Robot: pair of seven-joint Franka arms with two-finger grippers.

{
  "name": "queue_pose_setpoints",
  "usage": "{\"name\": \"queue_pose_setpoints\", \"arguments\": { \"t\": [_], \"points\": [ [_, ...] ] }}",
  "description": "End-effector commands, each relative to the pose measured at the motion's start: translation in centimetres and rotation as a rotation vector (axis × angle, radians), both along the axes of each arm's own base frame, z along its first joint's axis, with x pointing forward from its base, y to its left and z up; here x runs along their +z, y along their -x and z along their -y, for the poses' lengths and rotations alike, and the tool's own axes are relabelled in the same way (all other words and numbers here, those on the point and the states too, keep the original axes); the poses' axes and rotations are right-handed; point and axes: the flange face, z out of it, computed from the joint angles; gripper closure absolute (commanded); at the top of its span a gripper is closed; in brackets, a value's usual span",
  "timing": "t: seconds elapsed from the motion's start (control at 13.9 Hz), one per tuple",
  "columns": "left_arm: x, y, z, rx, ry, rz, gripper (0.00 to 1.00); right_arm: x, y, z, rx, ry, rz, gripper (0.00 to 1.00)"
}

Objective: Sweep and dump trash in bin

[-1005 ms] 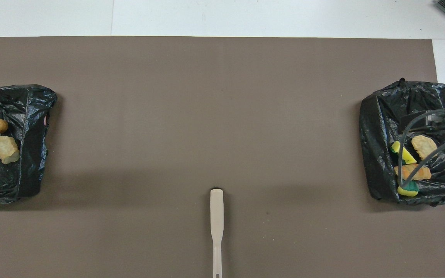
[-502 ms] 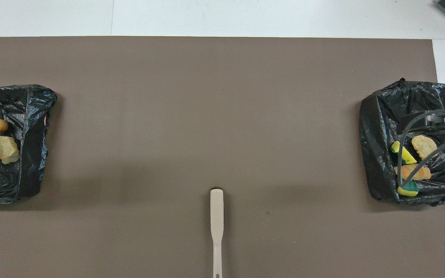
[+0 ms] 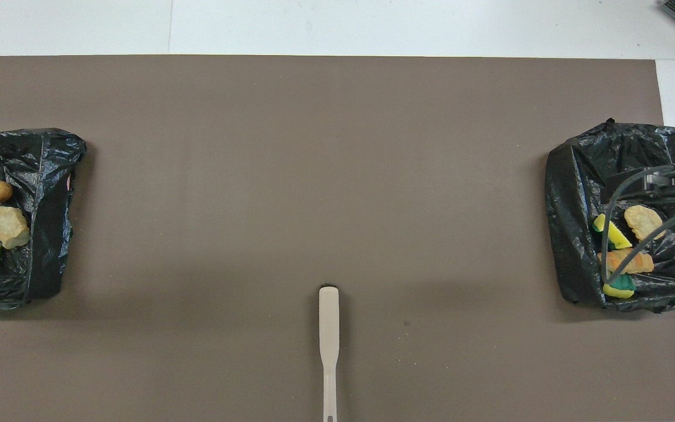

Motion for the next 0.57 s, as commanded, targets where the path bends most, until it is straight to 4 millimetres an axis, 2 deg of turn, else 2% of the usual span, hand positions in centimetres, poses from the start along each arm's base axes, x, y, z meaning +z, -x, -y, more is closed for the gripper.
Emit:
{"name": "queue_pose_setpoints", "arguments": {
  "t": [0.0,0.07,0.14,0.29,0.43,0.5],
  "points": [
    [1.9,0.6,0.4,0.023,0.159,0.072,1.0,0.1,0.6,-0.2,-0.007,-0.012,0.004,0.0],
    [1.5,0.6,1.2,0.058,0.196,0.121,1.0,0.1,0.6,-0.1,-0.009,-0.012,0.004,0.0],
    [1.2,0.4,3.0,0.097,0.226,0.175,1.0,0.0,0.6,-0.1,-0.009,-0.012,0.001,0.0],
    [1.5,0.9,5.3,0.194,0.278,0.274,1.0,0.0,0.6,-0.2,-0.005,-0.012,0.001,0.0],
    [1.5,1.1,9.9,0.291,0.311,0.372,1.0,0.0,0.6,-0.2,-0.007,-0.012,0.001,0.0],
    [0.7,1.0,13.1,0.339,0.322,0.407,1.0,0.1,0.6,-0.2,-0.007,-0.012,0.002,0.0]
  ]
}}
